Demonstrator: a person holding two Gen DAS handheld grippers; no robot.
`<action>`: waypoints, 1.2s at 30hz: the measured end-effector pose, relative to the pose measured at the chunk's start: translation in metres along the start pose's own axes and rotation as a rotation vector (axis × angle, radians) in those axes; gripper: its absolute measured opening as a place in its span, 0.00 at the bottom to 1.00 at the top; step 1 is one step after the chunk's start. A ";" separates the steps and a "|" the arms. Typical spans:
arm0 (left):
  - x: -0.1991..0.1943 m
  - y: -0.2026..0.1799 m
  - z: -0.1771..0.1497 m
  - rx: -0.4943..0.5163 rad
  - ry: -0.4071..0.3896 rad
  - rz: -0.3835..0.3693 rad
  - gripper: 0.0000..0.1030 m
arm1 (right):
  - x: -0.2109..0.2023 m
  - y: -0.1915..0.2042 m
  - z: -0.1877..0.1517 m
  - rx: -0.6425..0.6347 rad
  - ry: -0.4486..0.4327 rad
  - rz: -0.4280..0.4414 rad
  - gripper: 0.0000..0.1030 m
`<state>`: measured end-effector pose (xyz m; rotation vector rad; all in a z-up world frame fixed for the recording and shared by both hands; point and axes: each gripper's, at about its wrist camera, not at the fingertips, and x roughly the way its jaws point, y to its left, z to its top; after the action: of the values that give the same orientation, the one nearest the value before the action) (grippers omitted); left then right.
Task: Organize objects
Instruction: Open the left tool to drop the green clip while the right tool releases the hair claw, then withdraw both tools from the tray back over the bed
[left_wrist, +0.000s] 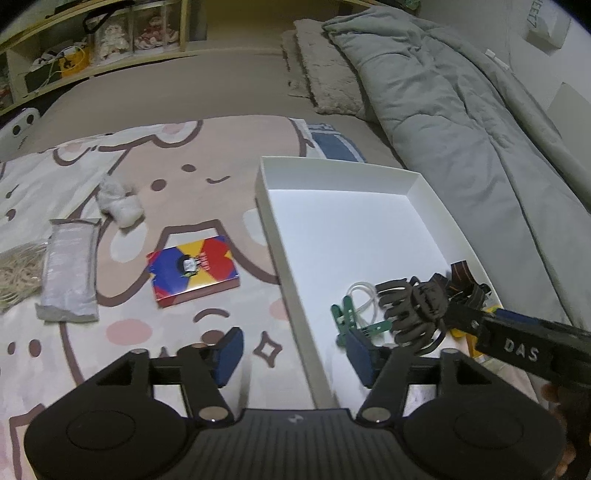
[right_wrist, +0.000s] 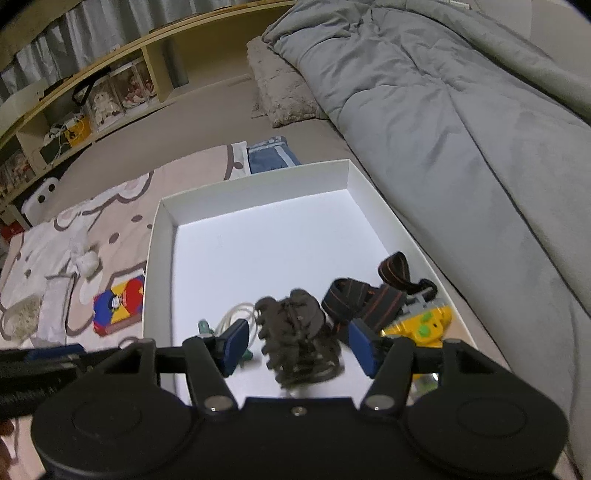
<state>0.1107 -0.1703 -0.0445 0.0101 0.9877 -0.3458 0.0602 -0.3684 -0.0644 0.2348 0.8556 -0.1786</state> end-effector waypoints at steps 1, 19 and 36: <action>-0.001 0.002 -0.002 0.001 -0.004 0.005 0.69 | -0.002 0.000 -0.003 -0.006 -0.001 -0.006 0.59; -0.026 0.033 -0.028 0.047 -0.090 0.037 1.00 | -0.034 0.006 -0.033 -0.054 -0.049 -0.088 0.97; -0.035 0.058 -0.036 0.011 -0.129 0.026 1.00 | -0.035 0.007 -0.039 -0.035 -0.052 -0.122 1.00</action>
<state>0.0803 -0.0998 -0.0445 0.0102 0.8577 -0.3239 0.0110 -0.3492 -0.0612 0.1440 0.8207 -0.2823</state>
